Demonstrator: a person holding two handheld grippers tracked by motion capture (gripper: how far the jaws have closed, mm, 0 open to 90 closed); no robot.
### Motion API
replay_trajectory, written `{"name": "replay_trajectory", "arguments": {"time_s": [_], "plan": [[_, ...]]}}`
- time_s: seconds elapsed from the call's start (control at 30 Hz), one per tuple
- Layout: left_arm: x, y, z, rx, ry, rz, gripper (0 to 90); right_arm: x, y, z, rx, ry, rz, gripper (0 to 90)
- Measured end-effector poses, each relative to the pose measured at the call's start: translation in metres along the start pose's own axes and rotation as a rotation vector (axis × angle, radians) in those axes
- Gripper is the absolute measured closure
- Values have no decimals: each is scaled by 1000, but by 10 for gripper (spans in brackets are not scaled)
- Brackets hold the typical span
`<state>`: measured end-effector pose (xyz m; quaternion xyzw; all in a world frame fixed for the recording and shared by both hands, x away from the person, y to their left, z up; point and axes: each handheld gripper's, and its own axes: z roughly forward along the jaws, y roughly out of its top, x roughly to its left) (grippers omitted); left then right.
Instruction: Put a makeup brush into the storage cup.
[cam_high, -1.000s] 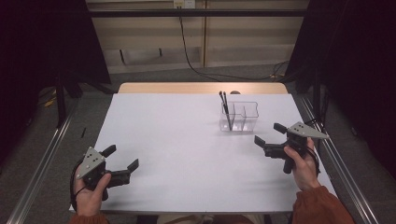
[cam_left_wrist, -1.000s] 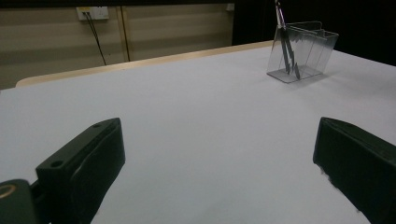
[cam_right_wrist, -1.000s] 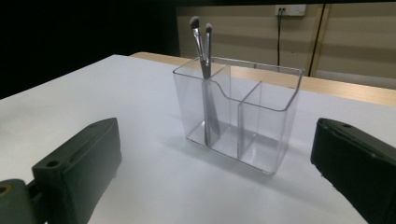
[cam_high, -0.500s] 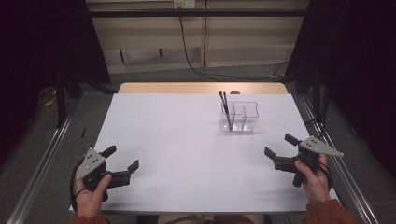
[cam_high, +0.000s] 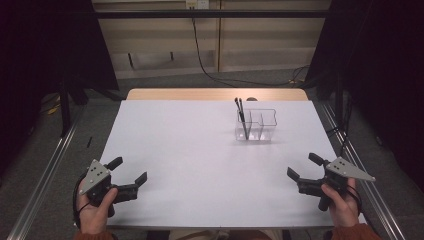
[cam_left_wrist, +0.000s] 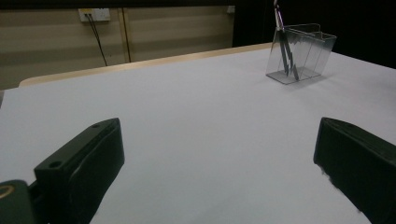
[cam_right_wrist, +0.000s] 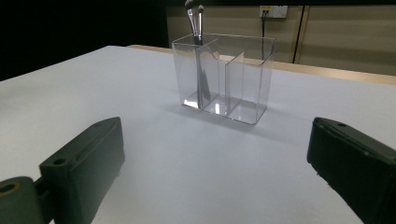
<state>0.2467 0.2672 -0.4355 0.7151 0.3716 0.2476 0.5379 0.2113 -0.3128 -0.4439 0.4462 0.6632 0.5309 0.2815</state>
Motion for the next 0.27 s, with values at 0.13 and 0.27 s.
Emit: {"name": "replay_trajectory", "arguments": {"time_s": [0.13, 0.27], "plan": [[0, 0, 2, 3, -7, 0, 18, 0, -1, 1, -1, 2, -11, 30], [1, 0, 2, 2, -5, -1, 18, 1, -1, 4, 10, 7, -7, 28]]}}
